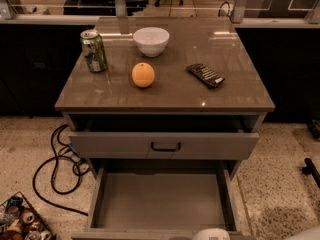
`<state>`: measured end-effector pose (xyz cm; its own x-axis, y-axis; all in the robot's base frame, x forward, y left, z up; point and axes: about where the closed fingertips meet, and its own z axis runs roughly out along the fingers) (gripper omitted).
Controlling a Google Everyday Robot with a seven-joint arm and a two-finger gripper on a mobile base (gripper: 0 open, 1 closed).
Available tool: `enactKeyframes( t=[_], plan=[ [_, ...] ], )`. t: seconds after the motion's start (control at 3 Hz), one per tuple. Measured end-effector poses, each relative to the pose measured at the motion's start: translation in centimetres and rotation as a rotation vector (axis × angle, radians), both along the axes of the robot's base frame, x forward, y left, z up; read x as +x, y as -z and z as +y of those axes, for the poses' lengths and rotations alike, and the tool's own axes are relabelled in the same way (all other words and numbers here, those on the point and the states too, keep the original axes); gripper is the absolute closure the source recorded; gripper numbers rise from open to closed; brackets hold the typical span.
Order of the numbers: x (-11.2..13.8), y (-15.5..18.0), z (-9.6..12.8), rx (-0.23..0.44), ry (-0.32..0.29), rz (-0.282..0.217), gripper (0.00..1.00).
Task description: Close middle drawer
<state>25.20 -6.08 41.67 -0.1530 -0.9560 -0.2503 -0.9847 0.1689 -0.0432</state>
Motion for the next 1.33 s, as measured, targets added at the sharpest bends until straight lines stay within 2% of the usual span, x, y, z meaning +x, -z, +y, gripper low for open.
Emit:
enactKeyframes(
  t=[0.33, 0.67, 1.0, 1.33],
  plan=[
    [1.2, 2.5, 1.3, 0.034, -0.016, 0.009, 1.00],
    [2.4, 4.6, 2.8, 0.029, -0.046, 0.010, 1.00],
    [2.6, 4.8, 3.0, 0.024, -0.048, 0.009, 1.00],
    [3.8, 5.1, 3.6, 0.002, -0.035, -0.011, 1.00]
  ],
)
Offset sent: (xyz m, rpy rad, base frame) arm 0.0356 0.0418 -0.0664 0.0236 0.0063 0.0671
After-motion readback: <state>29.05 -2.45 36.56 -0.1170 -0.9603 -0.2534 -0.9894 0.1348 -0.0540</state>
